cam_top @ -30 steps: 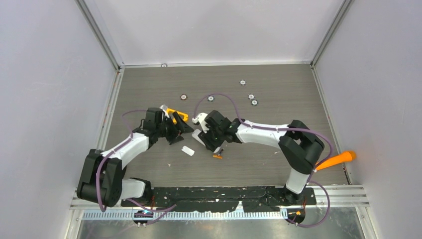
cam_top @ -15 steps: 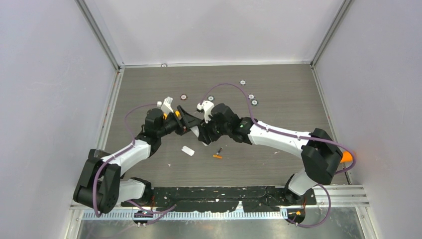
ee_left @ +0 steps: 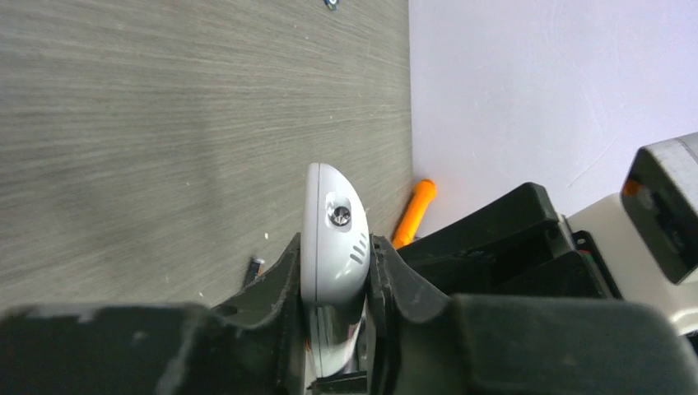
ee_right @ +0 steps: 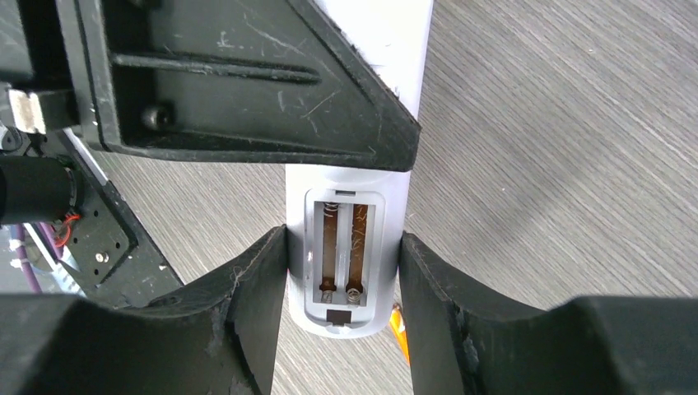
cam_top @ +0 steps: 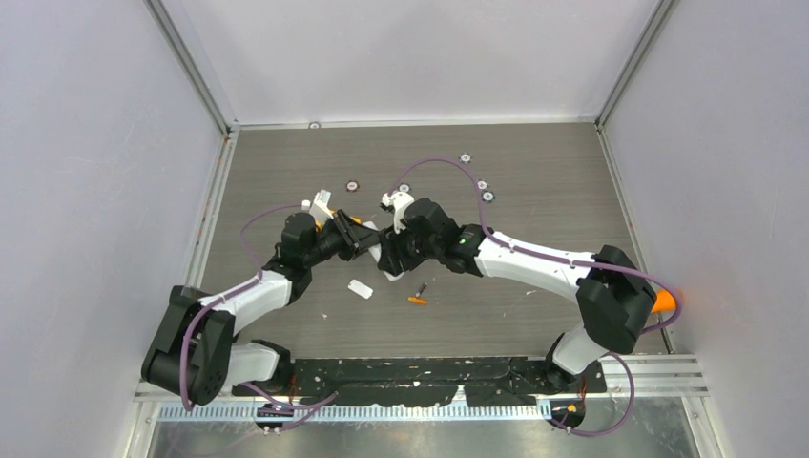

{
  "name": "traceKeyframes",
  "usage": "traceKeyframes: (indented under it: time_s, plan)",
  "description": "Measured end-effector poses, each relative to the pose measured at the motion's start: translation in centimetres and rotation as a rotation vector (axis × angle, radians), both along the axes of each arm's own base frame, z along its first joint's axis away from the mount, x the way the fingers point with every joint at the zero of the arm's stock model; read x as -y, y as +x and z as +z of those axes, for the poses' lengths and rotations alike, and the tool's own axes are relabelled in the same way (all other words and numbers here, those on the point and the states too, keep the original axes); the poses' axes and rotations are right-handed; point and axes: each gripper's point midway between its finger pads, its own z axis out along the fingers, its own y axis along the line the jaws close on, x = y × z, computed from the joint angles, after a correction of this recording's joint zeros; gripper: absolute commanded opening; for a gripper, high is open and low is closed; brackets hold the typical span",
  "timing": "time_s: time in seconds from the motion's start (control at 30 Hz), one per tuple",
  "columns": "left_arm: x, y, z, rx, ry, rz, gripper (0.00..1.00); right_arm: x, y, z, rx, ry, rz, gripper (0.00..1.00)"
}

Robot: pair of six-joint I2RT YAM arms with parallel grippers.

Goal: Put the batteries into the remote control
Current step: Pick up the remote control from the center of the board, then adjust the battery at the center of the board.

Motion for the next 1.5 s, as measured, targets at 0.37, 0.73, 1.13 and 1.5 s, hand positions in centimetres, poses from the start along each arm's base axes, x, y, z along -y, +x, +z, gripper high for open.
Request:
traceKeyframes:
  time_s: [0.37,0.73,1.13,1.5]
  plan:
    - [0.1,-0.1,-0.3,0.019,0.013,-0.011,0.00,0.2,0.1,0.4,-0.034,0.028,-0.032,0.83]
    - [-1.9,-0.7,1.2,0.201,0.215,-0.041,0.00,4.5,-1.5,1.4,0.040,0.015,0.015,0.44]
    - [-4.2,-0.6,2.3,0.290,0.346,-0.050,0.00,7.7,-3.2,-7.2,-0.078,-0.216,0.027,0.48]
    - [-4.7,-0.7,1.6,0.254,0.358,-0.042,0.00,9.0,-1.2,-9.3,-0.042,-0.360,-0.064,0.54]
